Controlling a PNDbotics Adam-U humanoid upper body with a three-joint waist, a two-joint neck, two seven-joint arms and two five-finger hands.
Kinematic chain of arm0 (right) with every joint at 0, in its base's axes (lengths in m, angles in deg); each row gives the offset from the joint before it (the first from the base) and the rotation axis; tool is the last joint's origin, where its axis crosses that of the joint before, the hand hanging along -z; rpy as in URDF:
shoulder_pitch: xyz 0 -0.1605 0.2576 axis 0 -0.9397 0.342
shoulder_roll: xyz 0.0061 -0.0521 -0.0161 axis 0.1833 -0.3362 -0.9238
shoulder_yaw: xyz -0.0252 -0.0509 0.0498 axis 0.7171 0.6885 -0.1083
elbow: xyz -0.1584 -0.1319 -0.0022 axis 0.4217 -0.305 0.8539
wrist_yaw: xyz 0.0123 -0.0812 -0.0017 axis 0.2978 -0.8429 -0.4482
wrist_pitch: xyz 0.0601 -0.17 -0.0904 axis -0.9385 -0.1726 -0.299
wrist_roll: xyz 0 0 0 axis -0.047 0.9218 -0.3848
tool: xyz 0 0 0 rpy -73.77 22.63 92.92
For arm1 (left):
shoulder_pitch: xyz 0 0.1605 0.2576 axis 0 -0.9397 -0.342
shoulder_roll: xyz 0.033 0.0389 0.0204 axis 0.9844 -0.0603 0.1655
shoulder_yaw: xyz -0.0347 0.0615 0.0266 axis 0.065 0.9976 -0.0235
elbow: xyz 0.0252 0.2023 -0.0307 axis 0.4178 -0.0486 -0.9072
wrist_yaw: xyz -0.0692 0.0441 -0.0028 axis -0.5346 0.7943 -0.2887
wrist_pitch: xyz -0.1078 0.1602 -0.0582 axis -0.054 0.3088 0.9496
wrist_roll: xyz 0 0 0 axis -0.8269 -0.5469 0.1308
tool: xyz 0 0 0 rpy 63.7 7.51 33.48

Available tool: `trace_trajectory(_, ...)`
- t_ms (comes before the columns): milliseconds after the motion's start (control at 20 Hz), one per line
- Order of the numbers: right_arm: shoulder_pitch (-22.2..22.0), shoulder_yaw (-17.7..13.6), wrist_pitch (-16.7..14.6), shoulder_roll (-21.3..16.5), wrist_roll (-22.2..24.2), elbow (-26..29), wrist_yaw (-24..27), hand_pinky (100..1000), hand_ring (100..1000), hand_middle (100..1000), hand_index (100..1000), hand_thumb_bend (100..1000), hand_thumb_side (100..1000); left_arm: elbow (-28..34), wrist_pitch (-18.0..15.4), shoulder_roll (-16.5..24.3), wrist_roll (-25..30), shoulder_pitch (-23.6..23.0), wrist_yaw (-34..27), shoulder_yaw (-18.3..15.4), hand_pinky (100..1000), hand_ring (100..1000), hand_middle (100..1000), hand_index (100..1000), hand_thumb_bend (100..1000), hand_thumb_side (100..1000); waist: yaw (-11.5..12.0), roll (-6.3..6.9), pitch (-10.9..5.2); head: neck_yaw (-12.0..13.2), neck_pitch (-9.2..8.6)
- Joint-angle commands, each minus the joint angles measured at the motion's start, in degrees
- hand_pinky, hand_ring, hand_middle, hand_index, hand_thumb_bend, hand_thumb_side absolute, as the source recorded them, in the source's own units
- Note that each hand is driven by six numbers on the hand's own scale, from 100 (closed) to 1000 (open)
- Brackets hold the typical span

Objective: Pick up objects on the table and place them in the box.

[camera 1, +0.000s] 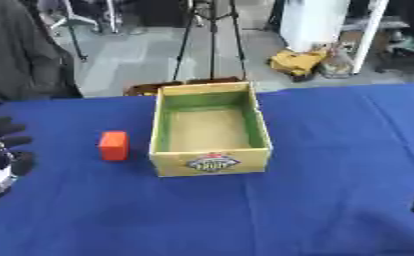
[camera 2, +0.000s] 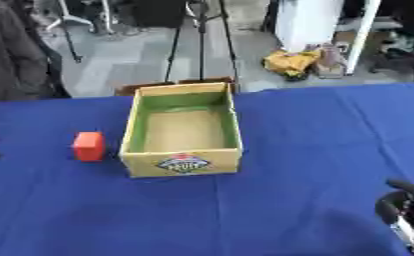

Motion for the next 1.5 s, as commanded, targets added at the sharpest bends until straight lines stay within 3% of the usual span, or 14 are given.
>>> trace_trajectory(50,0.1,-0.5,0.0,-1.4,-0.1,0.5,0.1,788,569,565,811,539,449,1.6,1.6,5.5,0.4,2.2,3.4,-0.1,671,755,753,903,892,153,-0.1,0.0,-1.05,-0.2,-0.54)
trace_trajectory(100,0.0,-0.5,0.0,-1.5,-0.1,0.4,0.0,788,569,565,811,540,449,1.7,2.1,7.0,0.4,3.0,4.4,0.1,672,754,752,898,861,100,-0.1,0.04,-1.11,-0.2,-0.54)
trace_trajectory(150,0.0,-0.4,0.0,-1.5,-0.1,0.4,0.0,788,569,565,810,540,449,1.8,2.6,8.7,0.5,4.0,5.3,0.5,670,752,752,890,820,100,-0.2,0.11,-1.19,-0.3,-0.55)
trace_trajectory(250,-0.1,-0.4,0.0,-1.5,0.0,0.4,0.0,788,569,565,811,540,449,1.6,3.7,12.4,1.2,6.5,6.9,1.5,662,743,750,870,642,100,-0.3,0.26,-1.39,-0.3,-0.52)
trace_trajectory(350,-0.1,-0.3,0.1,-1.7,0.0,0.3,0.0,788,569,565,811,540,448,0.8,4.7,16.5,2.5,9.8,8.9,3.2,671,744,753,853,576,100,-0.6,0.43,-1.62,-0.2,-0.46)
trace_trajectory(500,-0.3,-0.2,0.1,-1.8,0.1,0.2,0.0,788,569,565,811,540,448,-1.5,5.7,21.7,6.4,15.9,13.2,6.7,683,746,756,846,603,100,-0.9,0.69,-1.92,-0.2,-0.35)
trace_trajectory(700,-0.4,0.0,0.2,-2.0,0.3,0.0,-0.1,788,569,565,810,542,449,-8.2,5.2,25.6,17.4,26.2,19.2,13.0,727,765,772,850,756,100,-1.4,1.15,-2.3,0.0,-0.07)
trace_trajectory(950,-0.8,0.1,0.3,-2.2,0.4,-0.2,-0.3,788,569,565,810,545,450,-19.7,0.9,23.3,30.2,37.4,27.7,17.8,746,771,777,850,773,100,-1.6,1.71,-2.66,-0.3,0.33)
trace_trajectory(1200,-0.9,0.1,0.3,-2.2,0.3,-0.3,-0.4,788,569,565,810,545,450,-23.9,-2.0,21.9,32.3,39.8,30.5,17.7,746,771,777,850,773,100,-1.5,1.74,-2.72,-0.4,0.42)
trace_trajectory(1500,-0.3,0.7,0.5,-2.2,0.7,-0.4,-0.8,788,569,564,811,550,452,-31.3,1.6,15.4,36.7,43.5,35.0,21.4,753,766,768,841,790,100,-3.0,2.66,-2.01,-0.4,0.35)
